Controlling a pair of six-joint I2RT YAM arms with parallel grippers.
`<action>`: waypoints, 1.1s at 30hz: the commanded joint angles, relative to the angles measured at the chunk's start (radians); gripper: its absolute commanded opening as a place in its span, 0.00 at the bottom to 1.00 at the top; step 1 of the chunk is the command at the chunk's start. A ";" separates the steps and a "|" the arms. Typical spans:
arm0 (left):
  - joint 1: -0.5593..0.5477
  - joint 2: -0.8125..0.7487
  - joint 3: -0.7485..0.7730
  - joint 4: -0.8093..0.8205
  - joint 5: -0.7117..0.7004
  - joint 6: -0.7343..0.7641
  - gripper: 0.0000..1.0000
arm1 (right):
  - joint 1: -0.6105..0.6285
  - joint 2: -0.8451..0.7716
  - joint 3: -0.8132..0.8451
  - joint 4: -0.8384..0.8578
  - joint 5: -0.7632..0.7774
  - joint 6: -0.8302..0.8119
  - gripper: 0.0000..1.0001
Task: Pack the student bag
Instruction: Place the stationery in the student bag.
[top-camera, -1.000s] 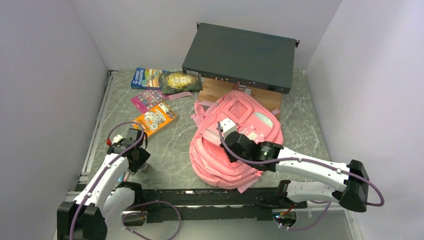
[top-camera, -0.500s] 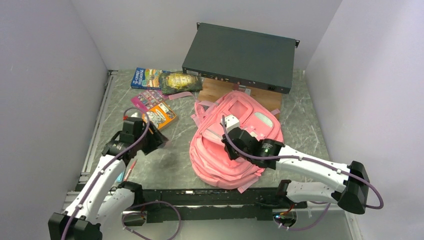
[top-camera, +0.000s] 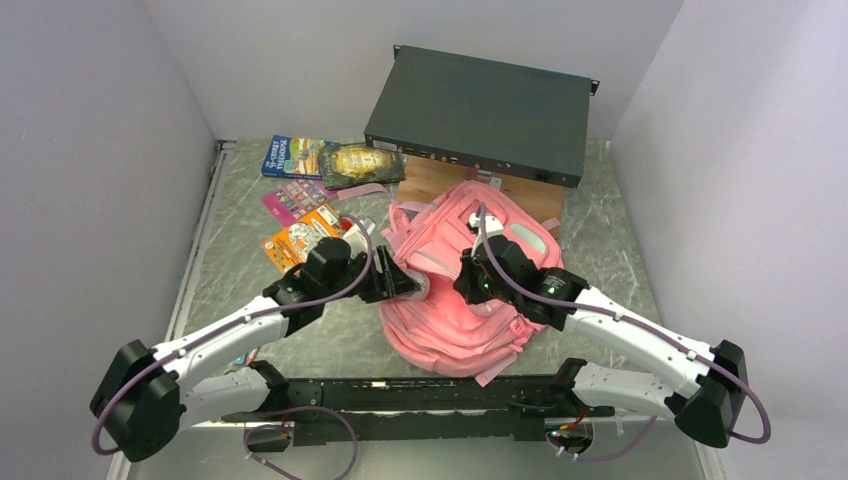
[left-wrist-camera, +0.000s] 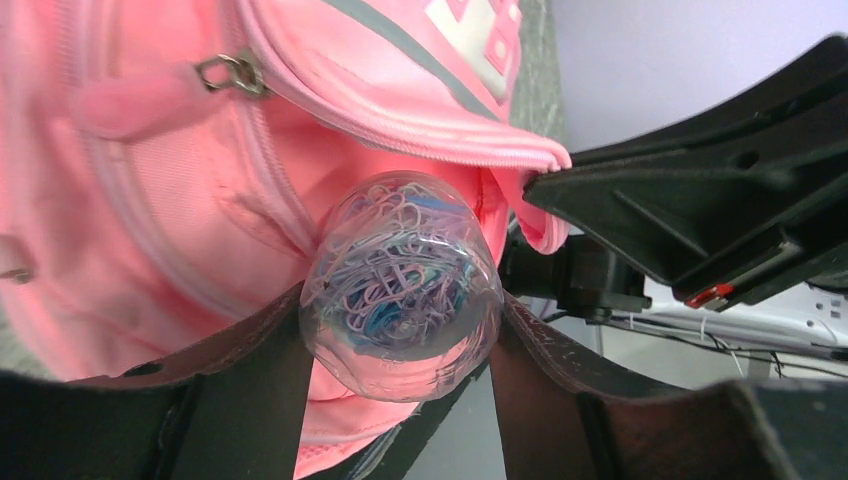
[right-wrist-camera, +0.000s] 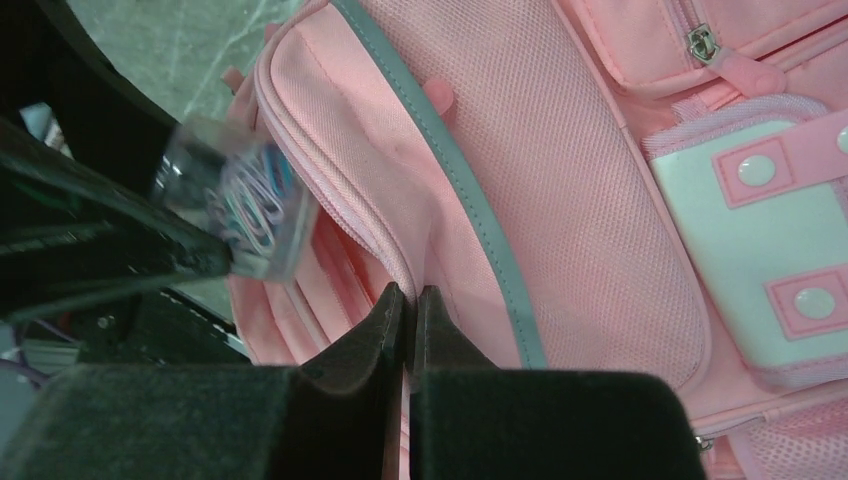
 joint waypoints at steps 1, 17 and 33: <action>-0.058 0.044 0.000 0.253 0.034 -0.039 0.51 | -0.038 -0.068 0.026 0.154 -0.017 0.095 0.00; -0.136 0.209 0.021 0.390 -0.094 0.002 0.99 | -0.077 -0.075 0.012 0.205 -0.114 0.149 0.00; -0.226 0.097 0.064 0.086 -0.204 0.142 0.47 | -0.081 -0.085 0.014 0.206 -0.102 0.097 0.00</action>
